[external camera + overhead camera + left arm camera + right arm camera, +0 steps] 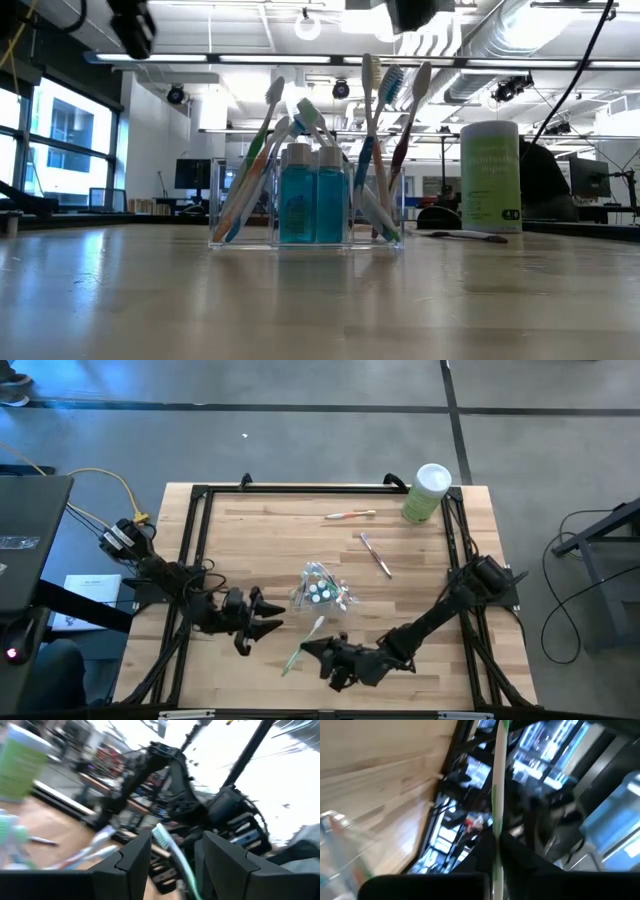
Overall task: Pick & Place toothbrushing station
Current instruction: Put the green toothbrush into the left side of the transparent organizer
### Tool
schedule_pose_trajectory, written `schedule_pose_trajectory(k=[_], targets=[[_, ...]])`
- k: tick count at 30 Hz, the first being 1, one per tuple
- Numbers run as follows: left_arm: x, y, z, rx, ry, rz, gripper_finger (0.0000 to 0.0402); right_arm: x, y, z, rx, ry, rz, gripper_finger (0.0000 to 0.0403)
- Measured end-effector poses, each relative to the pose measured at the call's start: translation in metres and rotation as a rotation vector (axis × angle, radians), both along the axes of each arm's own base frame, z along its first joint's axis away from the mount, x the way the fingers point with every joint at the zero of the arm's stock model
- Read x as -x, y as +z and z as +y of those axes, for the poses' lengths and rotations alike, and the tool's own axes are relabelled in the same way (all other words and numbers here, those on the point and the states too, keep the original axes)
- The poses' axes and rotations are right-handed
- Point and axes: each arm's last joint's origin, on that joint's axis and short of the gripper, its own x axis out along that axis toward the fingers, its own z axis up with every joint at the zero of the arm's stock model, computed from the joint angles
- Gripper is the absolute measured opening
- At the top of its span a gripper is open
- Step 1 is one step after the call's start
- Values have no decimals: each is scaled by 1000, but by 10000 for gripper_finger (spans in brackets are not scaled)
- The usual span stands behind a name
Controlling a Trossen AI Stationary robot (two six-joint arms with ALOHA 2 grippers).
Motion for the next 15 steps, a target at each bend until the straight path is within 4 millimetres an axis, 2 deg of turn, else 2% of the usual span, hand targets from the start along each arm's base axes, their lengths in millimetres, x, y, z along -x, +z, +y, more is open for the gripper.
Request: schedule_pose_trajectory(k=[7, 15], targets=[[-24, -4, 24, 155, -236, -6, 175, -16, -1, -10, 16, 55, 20, 11], [-42, -11, 51, 316, -448, 84, 175, -16, -2, -11, -8, 54, 24, 11]])
